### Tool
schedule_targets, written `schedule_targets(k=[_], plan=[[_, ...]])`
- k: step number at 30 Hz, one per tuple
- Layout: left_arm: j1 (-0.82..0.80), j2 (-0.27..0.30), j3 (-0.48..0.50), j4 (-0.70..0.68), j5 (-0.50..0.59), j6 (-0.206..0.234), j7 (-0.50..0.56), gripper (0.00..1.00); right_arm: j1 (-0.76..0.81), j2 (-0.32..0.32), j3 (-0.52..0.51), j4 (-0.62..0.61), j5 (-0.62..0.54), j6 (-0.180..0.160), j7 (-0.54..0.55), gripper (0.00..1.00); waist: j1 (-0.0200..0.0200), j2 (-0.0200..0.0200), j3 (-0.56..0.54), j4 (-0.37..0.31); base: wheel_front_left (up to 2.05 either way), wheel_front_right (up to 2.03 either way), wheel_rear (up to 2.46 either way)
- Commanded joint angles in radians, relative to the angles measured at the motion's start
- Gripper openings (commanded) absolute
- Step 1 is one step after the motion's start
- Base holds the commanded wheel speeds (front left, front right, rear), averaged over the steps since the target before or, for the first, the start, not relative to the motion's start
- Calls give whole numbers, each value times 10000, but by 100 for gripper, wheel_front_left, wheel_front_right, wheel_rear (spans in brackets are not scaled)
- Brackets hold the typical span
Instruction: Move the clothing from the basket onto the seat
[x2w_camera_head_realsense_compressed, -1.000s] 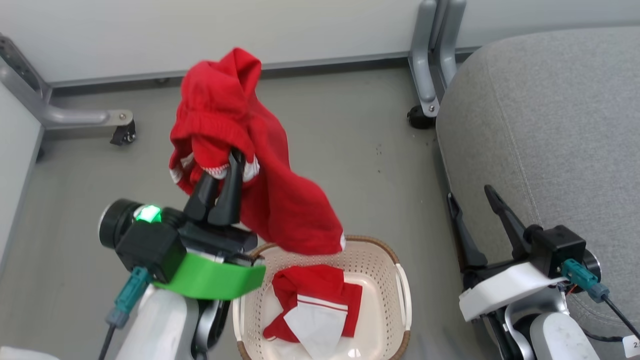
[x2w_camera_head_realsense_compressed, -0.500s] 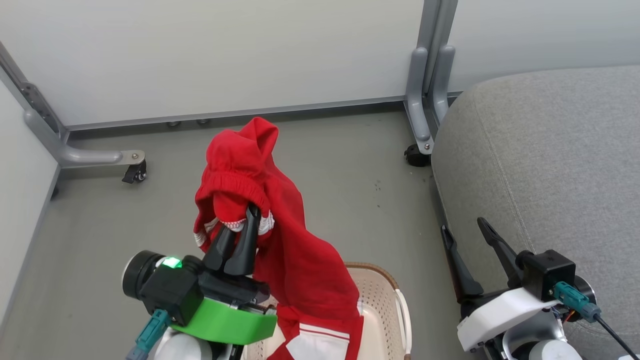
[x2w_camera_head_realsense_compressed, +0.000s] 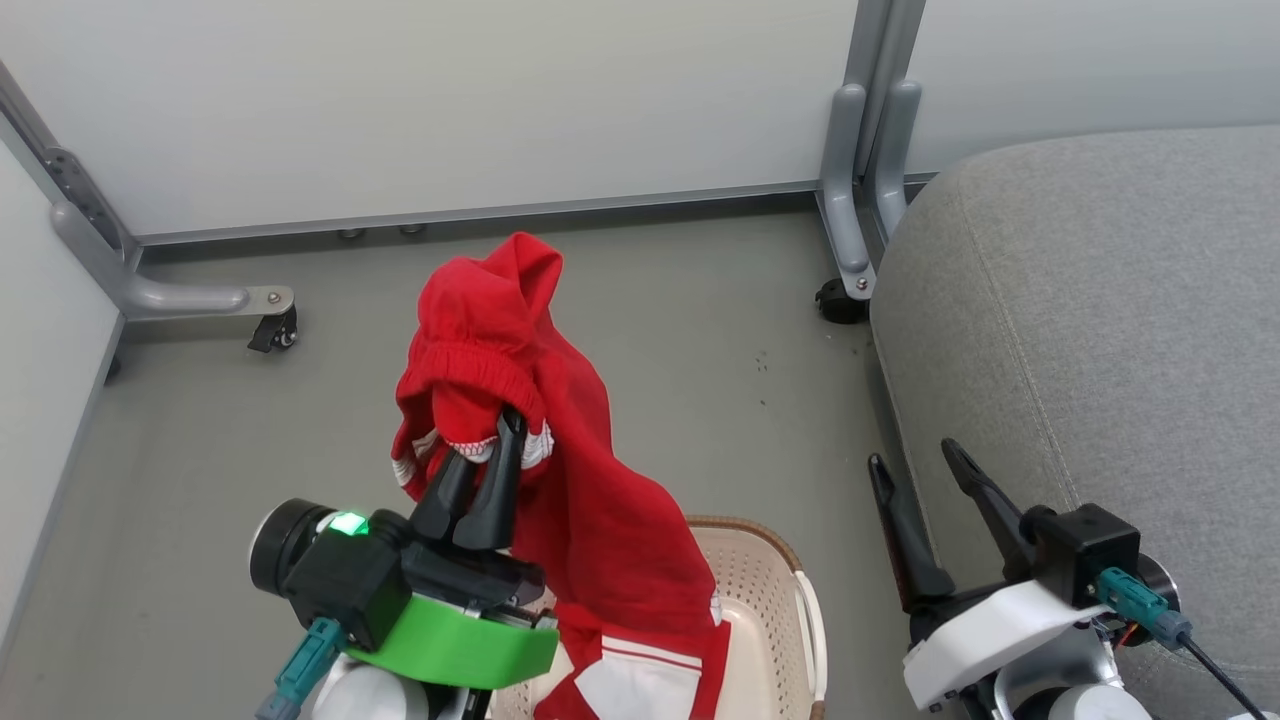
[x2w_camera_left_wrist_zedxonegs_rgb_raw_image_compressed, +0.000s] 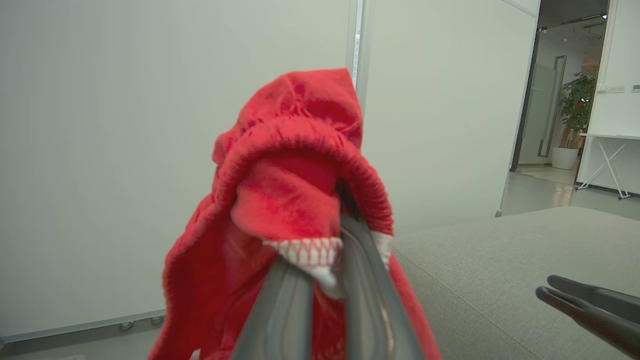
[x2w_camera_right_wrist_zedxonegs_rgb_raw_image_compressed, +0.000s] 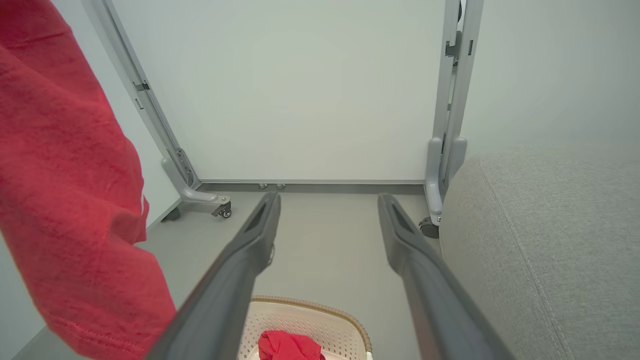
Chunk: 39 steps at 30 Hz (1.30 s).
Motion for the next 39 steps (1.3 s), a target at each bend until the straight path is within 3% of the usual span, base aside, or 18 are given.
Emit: schedule_targets(k=[1, 16, 29, 30, 31, 32, 33, 39], plan=[[-155, 3, 48, -42, 43, -41, -8, 0, -68, -27, 134, -73, -57, 1, 56, 100, 1, 0, 40, 20, 0, 0, 0], [-490, -71, -236, -166, 266, -241, -8, 0, -2257, -411, 4509, 231, 1379, 1, 209, 100, 1, 0, 366, 216, 0, 0, 0], [-445, -156, -576, -179, 182, -336, -8, 0, -4285, -97, 5520, 2558, 1741, 1, -663, 100, 1, 0, 371, 398, 0, 0, 0], [-442, -157, -571, -175, 178, -339, -8, 0, -4370, -87, 5555, 2681, 1791, 1, -725, 84, 1, 0, 366, 398, 0, 0, 0], [-436, -155, -570, -166, 176, -340, -8, 0, -4452, -78, 5587, 2797, 1795, 1, -761, 49, 1, 0, 360, 394, 0, 0, 0], [-431, -153, -577, -156, 173, -346, -8, 0, -4543, -74, 5633, 2941, 1856, 1, -822, 5, 1, 0, 352, 393, 0, 0, 0], [-428, -149, -586, -143, 169, -352, -8, 0, -4599, -63, 5656, 3030, 1903, 1, -847, 0, 1, 0, 342, 395, 0, 0, 0], [-393, -117, -591, -85, 157, -345, -8, 0, -4801, -25, 5810, 3450, 2116, 1, -1066, 0, 1, 0, 291, 373, 0, 0, 0]])
